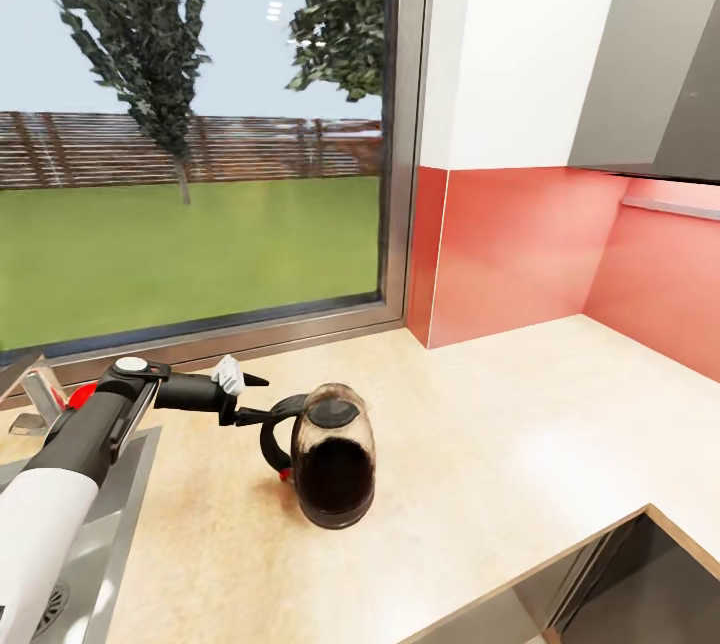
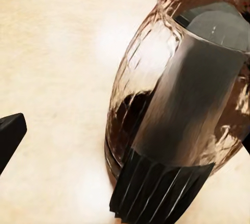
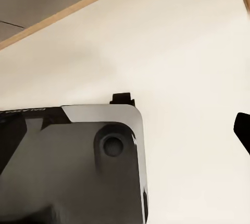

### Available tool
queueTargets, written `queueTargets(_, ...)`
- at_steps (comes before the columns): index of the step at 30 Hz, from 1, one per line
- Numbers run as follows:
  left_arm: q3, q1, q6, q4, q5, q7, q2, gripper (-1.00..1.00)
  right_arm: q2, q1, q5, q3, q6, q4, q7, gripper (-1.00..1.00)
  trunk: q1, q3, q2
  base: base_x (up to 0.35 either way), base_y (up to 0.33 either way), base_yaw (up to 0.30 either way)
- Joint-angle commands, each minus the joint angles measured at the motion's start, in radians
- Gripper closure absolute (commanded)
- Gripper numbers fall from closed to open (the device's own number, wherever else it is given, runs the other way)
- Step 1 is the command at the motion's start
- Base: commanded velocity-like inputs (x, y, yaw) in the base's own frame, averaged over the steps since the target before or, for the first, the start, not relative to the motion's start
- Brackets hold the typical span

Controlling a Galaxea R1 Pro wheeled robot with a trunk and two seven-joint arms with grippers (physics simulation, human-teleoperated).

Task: Set up a coffee station on the kitchen countertop: keep the coffee maker on the countertop, move the bottle of coffee from the kitchen shelf to the counter next to the coffee maker, place a paper coffee filter on top of the coffee maker, put the saucer next to the coffee maker with the coffee cup on the saucer, and place the electric kettle next to the coffee maker.

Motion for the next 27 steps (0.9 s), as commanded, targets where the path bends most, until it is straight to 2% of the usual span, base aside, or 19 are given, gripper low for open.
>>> queueTargets(1, -0.001, -0.001, 0.01, -0.001, -0.003, -0.004, 0.0, -1.0, 0.0, -0.001, -0.01, 0.008, 0.0, 0.0, 0.003, -1.0, 0.001, -0.002, -0.002, 0.002, 0.0, 0.0)
queueTargets(5, -0.002, 0.0, 0.01, -0.001, -0.002, -0.005, -0.004, -1.0, 0.0, -0.001, -0.01, 0.008, 0.0, 0.0, 0.003, -1.0, 0.001, -0.002, -0.002, 0.007, 0.0, 0.0)
queueTargets(11, -0.004, 0.003, 0.009, 0.0, -0.005, -0.004, -0.03, -1.0, 0.0, -0.001, -0.01, 0.008, 0.0, 0.0, 0.003, -1.0, 0.001, -0.002, -0.002, 0.107, -0.044, 0.0)
queueTargets(27, -0.017, 0.004, 0.01, 0.007, -0.003, -0.005, -0.034, -1.0, 0.0, -0.001, -0.01, 0.008, 0.0, 0.0, 0.003, -1.0, 0.001, -0.002, -0.002, 0.011, -0.005, 0.0)
